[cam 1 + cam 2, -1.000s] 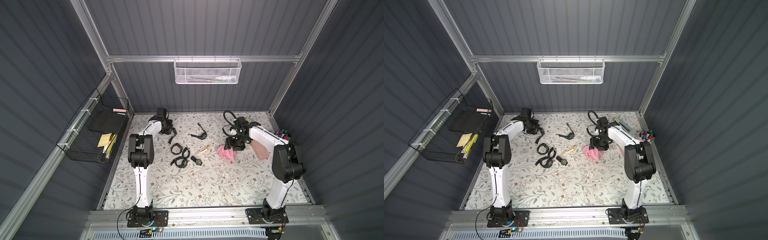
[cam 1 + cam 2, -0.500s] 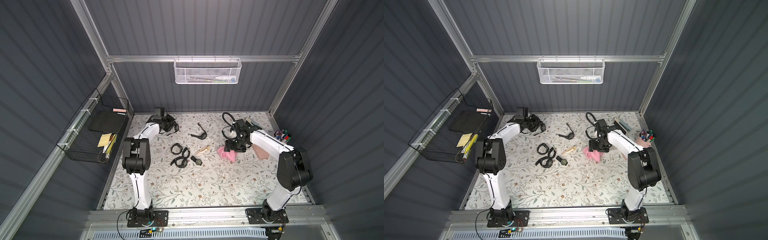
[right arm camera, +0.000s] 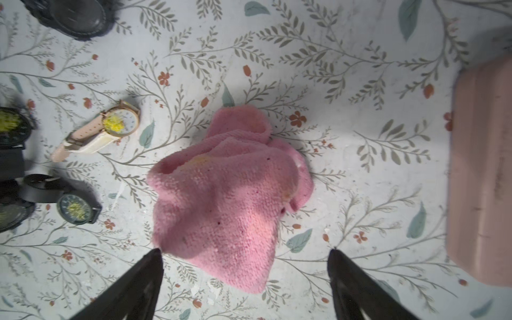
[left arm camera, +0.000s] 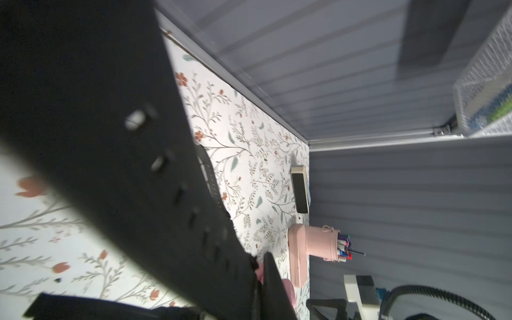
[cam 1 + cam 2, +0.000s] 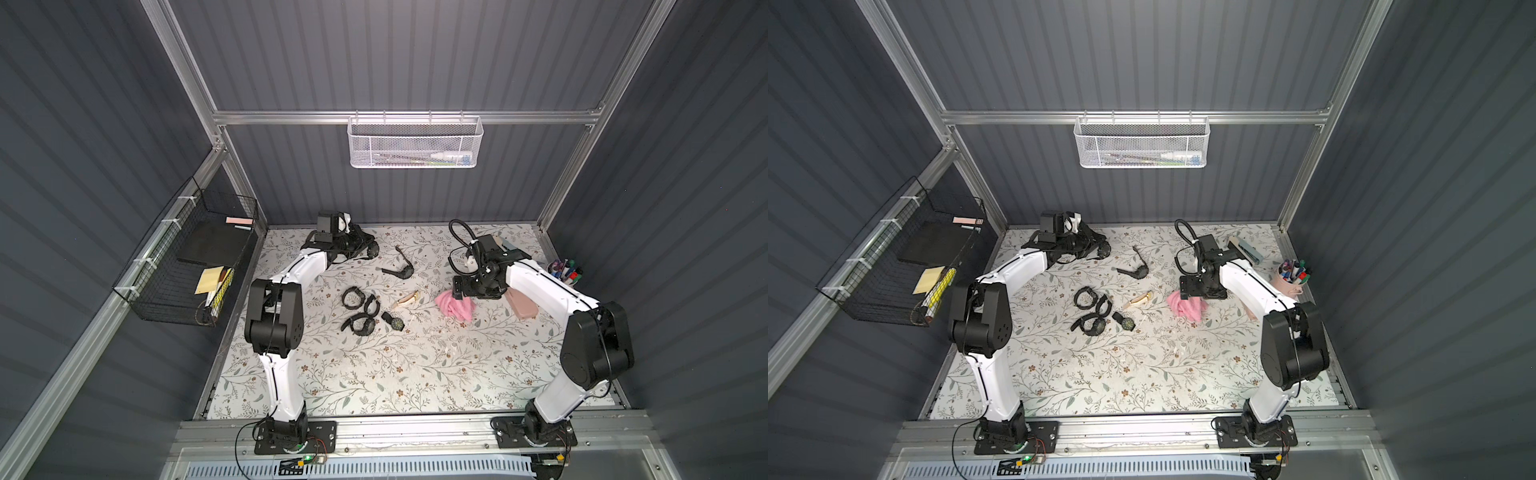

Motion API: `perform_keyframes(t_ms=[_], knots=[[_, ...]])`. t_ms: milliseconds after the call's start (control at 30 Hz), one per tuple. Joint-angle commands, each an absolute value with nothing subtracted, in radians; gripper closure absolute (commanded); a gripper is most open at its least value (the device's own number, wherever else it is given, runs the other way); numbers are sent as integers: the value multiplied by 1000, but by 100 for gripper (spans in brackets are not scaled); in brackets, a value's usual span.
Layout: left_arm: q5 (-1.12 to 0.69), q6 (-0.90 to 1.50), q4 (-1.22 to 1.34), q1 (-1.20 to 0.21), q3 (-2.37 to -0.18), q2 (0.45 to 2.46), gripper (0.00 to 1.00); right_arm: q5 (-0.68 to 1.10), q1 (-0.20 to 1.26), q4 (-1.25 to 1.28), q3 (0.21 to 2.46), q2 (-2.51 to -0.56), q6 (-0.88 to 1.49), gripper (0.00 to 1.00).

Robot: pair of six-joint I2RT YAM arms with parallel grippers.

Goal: Wipe the watch dial
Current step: Pick up the cleaning item at the center of the board.

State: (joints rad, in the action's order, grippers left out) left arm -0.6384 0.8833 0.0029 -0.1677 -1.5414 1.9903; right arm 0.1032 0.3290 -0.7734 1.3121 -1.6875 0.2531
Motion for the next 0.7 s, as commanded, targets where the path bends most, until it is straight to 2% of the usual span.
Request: perform_keyframes(t_ms=[0, 200, 367, 467, 567, 667], knots=[[-706, 838, 73, -191, -1529, 1953, 100, 199, 345, -747, 1304, -1698, 257, 12], [-719, 827, 97, -213, -1534, 1948, 100, 263, 362, -719, 1312, -1729, 253, 21], [-722, 817, 99, -222, -1543, 1951, 100, 238, 413, -747, 1339, -1798, 241, 24], [-726, 812, 89, -224, -1555, 1951, 100, 224, 419, -766, 1354, -1852, 255, 31], [-727, 804, 86, -226, -1564, 1946, 100, 199, 419, -758, 1352, -1887, 268, 41], [-745, 804, 103, -231, -1568, 1940, 100, 162, 419, -768, 1358, -1901, 273, 62]])
